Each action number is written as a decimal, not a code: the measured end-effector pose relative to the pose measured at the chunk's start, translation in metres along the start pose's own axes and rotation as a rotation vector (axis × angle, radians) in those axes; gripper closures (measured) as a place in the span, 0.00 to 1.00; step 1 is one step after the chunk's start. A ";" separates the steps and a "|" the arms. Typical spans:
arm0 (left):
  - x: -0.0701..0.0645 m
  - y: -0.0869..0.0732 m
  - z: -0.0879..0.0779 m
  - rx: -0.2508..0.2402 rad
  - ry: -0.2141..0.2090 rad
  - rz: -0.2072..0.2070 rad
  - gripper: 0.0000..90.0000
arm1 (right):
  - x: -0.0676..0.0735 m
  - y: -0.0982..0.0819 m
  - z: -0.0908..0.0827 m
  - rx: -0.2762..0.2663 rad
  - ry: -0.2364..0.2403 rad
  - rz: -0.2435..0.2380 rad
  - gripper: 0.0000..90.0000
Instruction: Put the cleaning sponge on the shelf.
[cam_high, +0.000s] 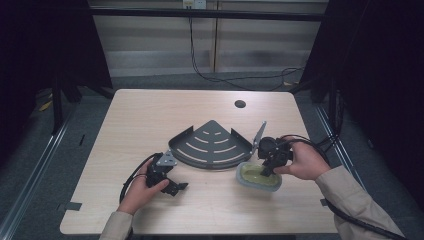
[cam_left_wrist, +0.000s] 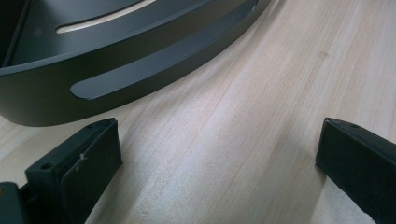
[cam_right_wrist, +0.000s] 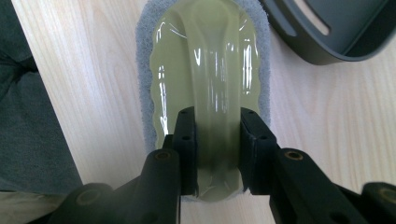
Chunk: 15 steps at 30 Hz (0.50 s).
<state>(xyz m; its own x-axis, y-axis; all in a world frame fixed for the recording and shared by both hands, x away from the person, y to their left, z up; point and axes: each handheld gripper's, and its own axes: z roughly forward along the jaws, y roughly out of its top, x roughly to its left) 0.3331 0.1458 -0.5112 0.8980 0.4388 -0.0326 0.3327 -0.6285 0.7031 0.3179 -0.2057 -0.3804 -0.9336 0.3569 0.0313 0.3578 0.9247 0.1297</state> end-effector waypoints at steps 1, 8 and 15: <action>0.000 0.000 0.000 0.000 0.000 0.000 0.00 | -0.001 0.000 -0.001 0.001 -0.004 -0.001 0.79; 0.000 0.000 0.000 0.000 0.000 0.000 0.00 | -0.009 -0.002 -0.012 -0.010 -0.009 0.062 0.79; 0.000 0.000 0.000 0.001 0.000 0.001 0.00 | -0.017 0.000 -0.023 -0.012 -0.025 0.133 0.79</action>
<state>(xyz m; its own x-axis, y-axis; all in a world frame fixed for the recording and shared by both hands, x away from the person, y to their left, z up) 0.3332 0.1458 -0.5111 0.8981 0.4385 -0.0320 0.3323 -0.6291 0.7027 0.3335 -0.2154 -0.3580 -0.8770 0.4799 0.0248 0.4784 0.8672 0.1380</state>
